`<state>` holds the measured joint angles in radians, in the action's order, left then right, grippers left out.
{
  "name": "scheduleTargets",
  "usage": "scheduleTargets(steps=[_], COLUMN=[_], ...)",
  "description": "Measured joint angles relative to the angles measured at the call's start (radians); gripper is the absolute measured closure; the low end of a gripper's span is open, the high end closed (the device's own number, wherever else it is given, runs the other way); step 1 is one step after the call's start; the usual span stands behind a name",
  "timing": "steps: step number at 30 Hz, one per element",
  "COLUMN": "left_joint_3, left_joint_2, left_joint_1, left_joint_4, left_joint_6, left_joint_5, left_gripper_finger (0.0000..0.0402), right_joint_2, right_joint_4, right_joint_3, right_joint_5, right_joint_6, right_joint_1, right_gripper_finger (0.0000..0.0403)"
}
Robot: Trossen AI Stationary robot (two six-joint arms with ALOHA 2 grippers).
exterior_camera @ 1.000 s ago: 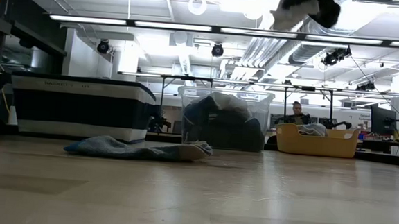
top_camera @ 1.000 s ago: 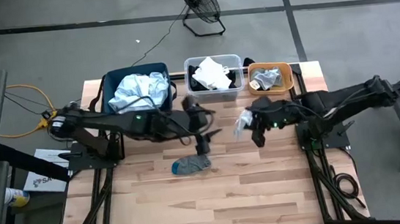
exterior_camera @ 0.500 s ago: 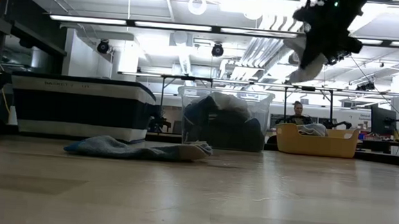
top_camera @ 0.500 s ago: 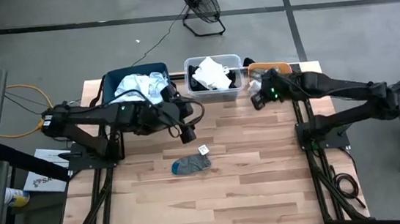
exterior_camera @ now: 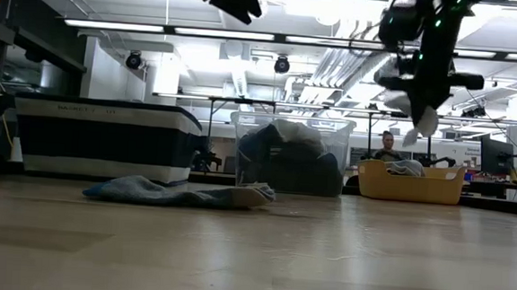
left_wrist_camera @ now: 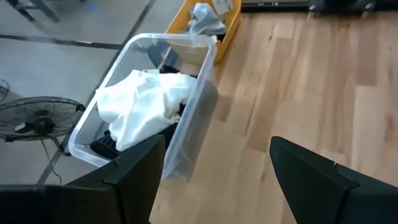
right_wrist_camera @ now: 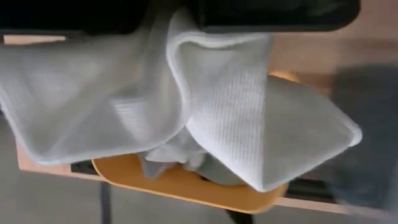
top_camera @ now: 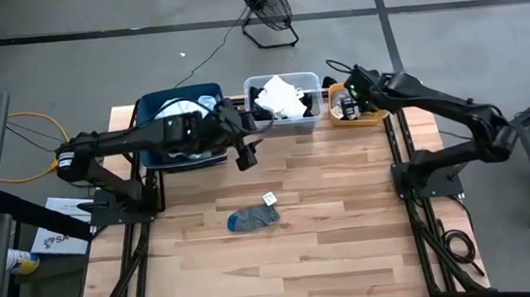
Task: Pick & Place Cloths
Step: Put the white sock into the yellow bin
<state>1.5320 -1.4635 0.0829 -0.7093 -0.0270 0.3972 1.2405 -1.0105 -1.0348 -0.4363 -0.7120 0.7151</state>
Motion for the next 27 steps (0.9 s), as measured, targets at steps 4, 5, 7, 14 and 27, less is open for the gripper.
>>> scheduleTargets(steps=[4, 5, 7, 14, 27], left_joint_3=[-0.005, -0.005, -0.005, -0.005, -0.005], left_joint_2=[0.0, 0.0, 0.0, 0.0, -0.001], left_joint_1=[0.054, 0.067, 0.092, 0.168, 0.214], left_joint_4=[0.001, 0.002, 0.002, -0.011, -0.087], left_joint_6=[-0.064, -0.078, -0.102, -0.128, -0.219], left_joint_5=[-0.062, -0.081, -0.115, -0.211, -0.261], left_gripper_finger=[0.0115, 0.0115, 0.0115, 0.0115, 0.0115], right_joint_2=[0.093, 0.117, 0.162, 0.3, 0.483], right_joint_4=[0.013, 0.02, 0.043, 0.134, 0.123], right_joint_3=[0.0, 0.0, 0.0, 0.0, 0.0], right_joint_5=[-0.024, -0.034, -0.056, -0.061, -0.062], right_joint_6=[-0.002, -0.002, -0.002, -0.002, -0.075], right_joint_1=[0.055, 0.067, 0.088, 0.171, 0.214], right_gripper_finger=[0.0369, 0.0369, 0.037, 0.0372, 0.0372])
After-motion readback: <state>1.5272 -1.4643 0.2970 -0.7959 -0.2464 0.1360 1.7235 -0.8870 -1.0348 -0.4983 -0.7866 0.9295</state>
